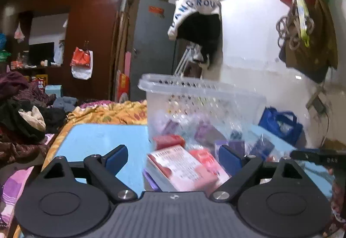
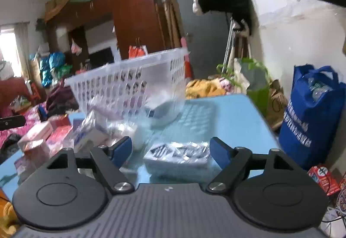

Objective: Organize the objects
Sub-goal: 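Grasp a plastic-wrapped patterned box with the right gripper while the left gripper grasps the pink THANK YOU box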

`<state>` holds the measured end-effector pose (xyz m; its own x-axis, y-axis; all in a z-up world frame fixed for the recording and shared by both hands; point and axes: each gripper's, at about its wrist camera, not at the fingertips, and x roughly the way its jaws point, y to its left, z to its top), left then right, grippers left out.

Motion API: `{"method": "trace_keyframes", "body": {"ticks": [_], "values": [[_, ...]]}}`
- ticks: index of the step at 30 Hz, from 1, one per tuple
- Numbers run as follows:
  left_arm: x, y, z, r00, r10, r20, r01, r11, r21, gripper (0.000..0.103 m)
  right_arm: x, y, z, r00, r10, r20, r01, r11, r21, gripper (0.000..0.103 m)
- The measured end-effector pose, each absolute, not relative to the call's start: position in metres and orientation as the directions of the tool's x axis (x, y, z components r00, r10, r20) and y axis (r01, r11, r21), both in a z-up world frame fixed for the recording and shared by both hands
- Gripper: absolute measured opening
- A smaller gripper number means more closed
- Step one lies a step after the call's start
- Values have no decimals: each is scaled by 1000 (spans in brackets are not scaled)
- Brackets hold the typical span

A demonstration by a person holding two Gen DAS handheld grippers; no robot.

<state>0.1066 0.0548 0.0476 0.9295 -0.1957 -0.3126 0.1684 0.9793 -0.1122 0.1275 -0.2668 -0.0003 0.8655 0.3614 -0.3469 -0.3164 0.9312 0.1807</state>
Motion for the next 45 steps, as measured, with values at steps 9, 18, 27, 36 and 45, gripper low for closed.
{"method": "trace_keyframes", "body": {"ticks": [9,18,27,36,45], "values": [[113,41,29,915,-170,-366,148,985,-88,93,148,-257,-1,834,307,-459,-270,952,148,82],[120,31,25,914,-130,-385,124,991,-40,91,143,-255,-3,833,312,-457,-287,950,125,78],[108,38,29,930,-118,-348,117,993,-22,67,143,-258,-1,839,340,-426,-305,940,150,78],[110,33,25,932,-86,-353,108,993,44,65,140,-259,-1,850,346,-397,-313,938,147,78],[96,38,34,960,-90,-266,98,995,17,56,137,-259,-1,858,355,-372,-324,935,144,78]]}}
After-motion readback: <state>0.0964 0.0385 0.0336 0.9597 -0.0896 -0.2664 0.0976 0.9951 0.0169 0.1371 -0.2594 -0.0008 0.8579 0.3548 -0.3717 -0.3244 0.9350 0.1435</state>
